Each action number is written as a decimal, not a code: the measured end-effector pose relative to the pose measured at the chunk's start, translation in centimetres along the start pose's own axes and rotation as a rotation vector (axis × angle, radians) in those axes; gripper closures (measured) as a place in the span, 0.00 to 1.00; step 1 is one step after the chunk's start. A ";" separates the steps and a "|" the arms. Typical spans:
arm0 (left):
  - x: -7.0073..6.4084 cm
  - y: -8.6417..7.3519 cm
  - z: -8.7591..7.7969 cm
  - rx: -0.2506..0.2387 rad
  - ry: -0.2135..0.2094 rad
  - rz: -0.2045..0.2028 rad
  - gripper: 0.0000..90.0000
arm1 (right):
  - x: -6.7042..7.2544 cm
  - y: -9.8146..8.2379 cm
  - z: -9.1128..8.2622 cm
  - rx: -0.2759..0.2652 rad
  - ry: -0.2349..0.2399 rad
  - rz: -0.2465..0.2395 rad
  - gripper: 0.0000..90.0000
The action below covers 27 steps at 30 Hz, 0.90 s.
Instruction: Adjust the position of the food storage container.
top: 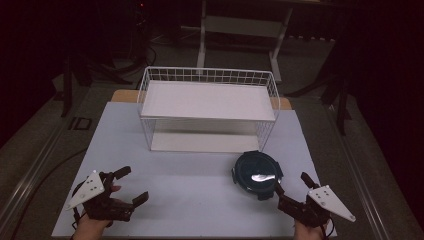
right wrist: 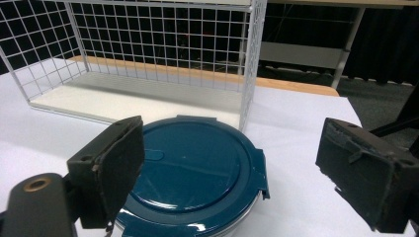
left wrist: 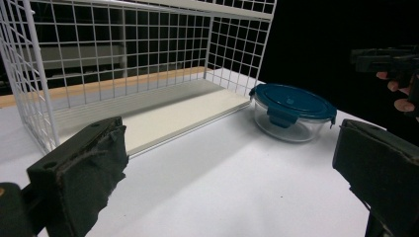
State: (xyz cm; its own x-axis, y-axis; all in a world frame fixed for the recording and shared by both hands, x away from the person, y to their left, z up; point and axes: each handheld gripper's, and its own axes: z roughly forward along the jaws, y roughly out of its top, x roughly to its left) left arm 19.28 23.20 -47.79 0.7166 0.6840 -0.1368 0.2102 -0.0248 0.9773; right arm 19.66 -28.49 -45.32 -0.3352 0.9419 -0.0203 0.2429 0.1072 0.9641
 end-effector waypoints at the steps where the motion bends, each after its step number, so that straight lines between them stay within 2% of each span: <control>1: 0.0 0.0 0.0 0.000 0.001 0.001 0.00 | 0.0 0.0 0.0 0.001 0.003 -0.002 0.12; 4: 0.0 0.0 -0.1 -0.005 0.001 0.002 0.01 | 0.2 0.0 0.1 0.010 0.000 -0.016 0.12; 8: 0.1 0.0 -0.1 -0.008 0.003 -0.004 0.00 | 0.5 0.0 0.3 0.028 0.022 -0.021 0.12; 14: 0.0 0.0 0.0 -0.006 0.002 0.002 0.00 | 1.4 0.8 0.1 0.026 0.089 -0.057 0.12; 15: 0.0 0.0 0.0 -0.005 0.001 0.002 0.01 | 1.5 1.0 0.1 0.024 0.088 -0.062 0.12; 19: 0.1 0.0 0.0 -0.005 0.002 0.000 0.00 | 1.8 2.3 0.0 0.001 0.110 -0.044 0.12; 22: 0.1 0.0 0.0 -0.007 0.001 -0.003 0.01 | 1.6 3.2 0.0 -0.034 0.150 -0.016 0.12; 27: 0.1 0.0 0.0 -0.008 0.003 -0.003 0.01 | 0.9 4.8 0.3 -0.060 0.153 -0.033 0.12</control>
State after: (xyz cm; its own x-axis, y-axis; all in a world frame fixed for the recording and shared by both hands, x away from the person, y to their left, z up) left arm 19.33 23.28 -47.79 0.7139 0.6863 -0.1390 0.2067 -0.0169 0.9783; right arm 20.79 -27.05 -40.77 -0.4783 0.8780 -0.0161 0.1763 0.1140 0.9777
